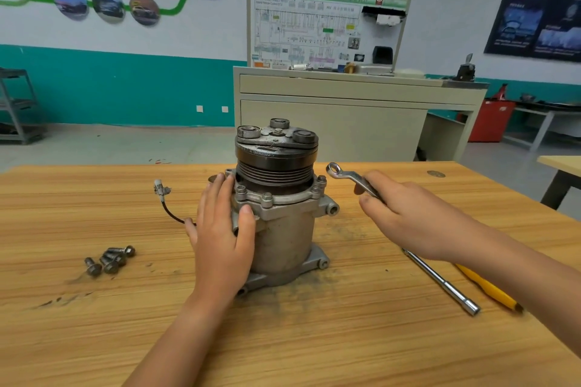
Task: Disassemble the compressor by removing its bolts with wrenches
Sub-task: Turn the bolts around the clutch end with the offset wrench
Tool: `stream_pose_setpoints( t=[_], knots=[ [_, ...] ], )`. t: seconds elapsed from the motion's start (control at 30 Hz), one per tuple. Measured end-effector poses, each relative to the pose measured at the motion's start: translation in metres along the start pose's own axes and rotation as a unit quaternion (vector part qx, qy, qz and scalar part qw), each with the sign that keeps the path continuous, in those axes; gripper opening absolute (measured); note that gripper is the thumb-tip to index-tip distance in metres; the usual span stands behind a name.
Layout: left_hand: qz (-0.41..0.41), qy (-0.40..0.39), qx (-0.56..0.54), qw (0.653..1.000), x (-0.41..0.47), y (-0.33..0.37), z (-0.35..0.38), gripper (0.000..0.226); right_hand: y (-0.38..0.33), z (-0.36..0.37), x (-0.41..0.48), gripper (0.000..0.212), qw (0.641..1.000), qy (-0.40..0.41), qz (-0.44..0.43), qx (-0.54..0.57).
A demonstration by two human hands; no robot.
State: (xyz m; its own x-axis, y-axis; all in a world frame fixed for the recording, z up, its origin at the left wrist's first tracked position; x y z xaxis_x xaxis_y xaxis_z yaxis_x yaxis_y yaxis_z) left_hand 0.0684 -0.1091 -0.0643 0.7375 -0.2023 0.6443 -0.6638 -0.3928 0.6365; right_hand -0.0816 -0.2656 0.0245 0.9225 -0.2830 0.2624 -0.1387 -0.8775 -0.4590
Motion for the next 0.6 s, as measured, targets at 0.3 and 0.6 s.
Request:
stream_pose_setpoints(
  t=[0.3, 0.6],
  knots=[
    [0.002, 0.008, -0.001, 1.0, 0.001, -0.001, 0.002, 0.066, 0.006, -0.014, 0.003, 0.038, 0.978, 0.012, -0.013, -0.209],
    [0.014, 0.011, 0.018, 1.0, 0.003, 0.0, 0.0, 0.07, -0.004, -0.005, 0.002, 0.024, 0.965, 0.03, -0.024, -0.258]
  ],
)
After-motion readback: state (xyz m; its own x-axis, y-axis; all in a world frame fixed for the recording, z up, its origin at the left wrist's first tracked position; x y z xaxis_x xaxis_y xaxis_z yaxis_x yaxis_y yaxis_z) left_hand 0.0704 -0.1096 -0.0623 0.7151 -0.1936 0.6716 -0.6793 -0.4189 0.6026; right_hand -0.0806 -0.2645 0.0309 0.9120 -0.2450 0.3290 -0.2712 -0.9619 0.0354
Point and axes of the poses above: each hand's wrist, its own x-axis towards the middle knuckle, its own z-axis out of the palm, y = z × x, the point moved 4 cm from there along x, towards the middle knuckle, and after that the axes turned 13 degrees about x, right-handed, at the moved point
